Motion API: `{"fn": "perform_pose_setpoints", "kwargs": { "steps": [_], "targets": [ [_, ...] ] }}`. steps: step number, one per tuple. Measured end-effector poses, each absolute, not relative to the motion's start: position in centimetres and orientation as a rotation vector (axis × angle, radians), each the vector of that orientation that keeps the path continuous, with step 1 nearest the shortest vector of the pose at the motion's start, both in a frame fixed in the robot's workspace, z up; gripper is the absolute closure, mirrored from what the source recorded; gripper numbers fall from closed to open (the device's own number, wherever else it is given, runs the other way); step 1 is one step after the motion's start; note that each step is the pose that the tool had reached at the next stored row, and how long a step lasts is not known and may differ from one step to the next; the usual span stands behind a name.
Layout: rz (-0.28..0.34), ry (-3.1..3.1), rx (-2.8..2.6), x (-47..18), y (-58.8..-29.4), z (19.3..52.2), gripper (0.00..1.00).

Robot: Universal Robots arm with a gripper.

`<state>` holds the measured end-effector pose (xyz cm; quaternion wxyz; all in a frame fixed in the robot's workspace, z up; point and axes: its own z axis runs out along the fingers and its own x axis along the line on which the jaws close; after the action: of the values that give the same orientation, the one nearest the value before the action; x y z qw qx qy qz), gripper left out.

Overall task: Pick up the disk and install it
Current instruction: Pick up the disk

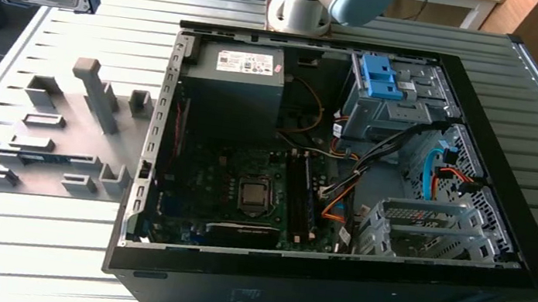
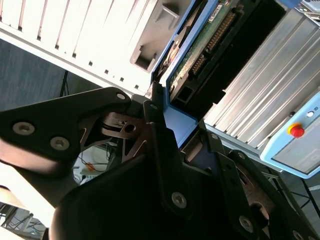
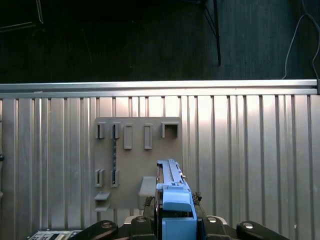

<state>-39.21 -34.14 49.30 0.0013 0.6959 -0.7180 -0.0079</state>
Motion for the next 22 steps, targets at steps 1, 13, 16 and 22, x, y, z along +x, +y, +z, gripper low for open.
{"fn": "perform_pose_setpoints", "kwargs": {
  "steps": [1, 13, 16, 22],
  "targets": [
    [-0.025, -2.254, 2.185, -39.15, -34.14, 49.30, 0.64],
    [-0.025, -2.254, 2.185, -38.56, -34.15, 49.30, 0.64],
    [-0.025, -2.254, 2.184, -38.39, -34.14, 49.30, 0.64],
    [-0.025, -2.254, 2.185, -38.16, -34.14, 49.30, 0.64]
  ]
}}
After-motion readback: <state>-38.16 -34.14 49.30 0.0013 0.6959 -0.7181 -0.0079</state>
